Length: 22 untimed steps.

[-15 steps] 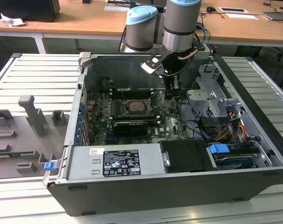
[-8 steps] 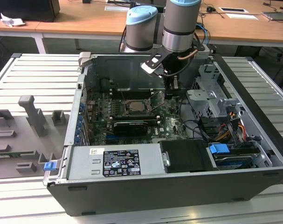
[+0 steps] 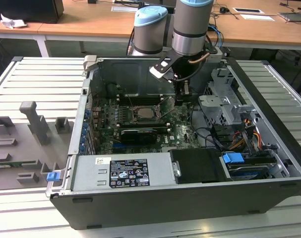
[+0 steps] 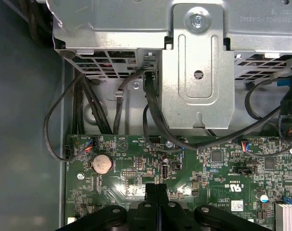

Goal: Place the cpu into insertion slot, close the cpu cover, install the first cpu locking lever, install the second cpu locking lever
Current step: 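Close the cpu cover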

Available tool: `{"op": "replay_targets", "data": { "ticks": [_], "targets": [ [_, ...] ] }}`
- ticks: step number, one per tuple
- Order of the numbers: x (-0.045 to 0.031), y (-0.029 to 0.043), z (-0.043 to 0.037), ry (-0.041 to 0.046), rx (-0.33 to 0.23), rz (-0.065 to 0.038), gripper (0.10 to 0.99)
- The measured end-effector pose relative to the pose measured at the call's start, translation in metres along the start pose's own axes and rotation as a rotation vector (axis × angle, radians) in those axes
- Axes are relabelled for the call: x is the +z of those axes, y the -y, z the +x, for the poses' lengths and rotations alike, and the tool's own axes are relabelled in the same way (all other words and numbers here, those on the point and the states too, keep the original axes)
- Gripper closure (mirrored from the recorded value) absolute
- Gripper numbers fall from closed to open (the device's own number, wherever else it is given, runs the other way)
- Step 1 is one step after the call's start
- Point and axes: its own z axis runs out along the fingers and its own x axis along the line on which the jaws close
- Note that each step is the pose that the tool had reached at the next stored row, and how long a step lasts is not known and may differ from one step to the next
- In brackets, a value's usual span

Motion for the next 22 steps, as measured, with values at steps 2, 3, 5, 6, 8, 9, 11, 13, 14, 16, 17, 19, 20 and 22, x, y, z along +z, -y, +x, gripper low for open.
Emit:
{"op": "replay_targets", "data": {
  "ticks": [2, 3, 5, 6, 8, 9, 11, 13, 14, 16, 17, 19, 20, 22],
  "targets": [
    [0.0, 0.0008, 0.0, 0.0, 0.0, 0.0, 0.98],
    [-0.0001, 0.001, 0.0, 0.0, 0.0, 0.0, 0.98],
    [-0.0001, 0.0011, 0.0, 0.0, 0.0, 0.0, 0.98],
    [-0.0001, 0.0012, 0.0, -0.0001, 0.0, 0.0, 0.98],
    [-0.0004, 0.0013, 0.0, -0.0002, 0.0, 0.0, 0.98],
    [-0.0004, 0.0016, 0.0, -0.0001, 0.0, 0.0, 0.98],
    [-0.0007, 0.0027, 0.0, 0.0001, 0.0, 0.0, 0.98],
    [-0.001, 0.0045, 0.0, 0.0001, 0.0, 0.0, 0.98],
    [-0.0011, 0.0056, 0.0, 0.0, 0.0, 0.0, 0.98],
    [-0.0012, 0.008, 0.0, 0.0, 0.0, 0.0, 0.98],
    [-0.0013, 0.0089, 0.0, 0.0, 0.0, 0.0, 0.98],
    [-0.0013, 0.0104, 0.0, -0.0001, 0.0, 0.0, 0.98],
    [-0.0014, 0.0112, 0.0, 0.0, 0.0, 0.0, 0.98],
    [-0.0015, 0.0131, 0.0, 0.0, 0.0, 0.0, 0.98]
  ]
}}
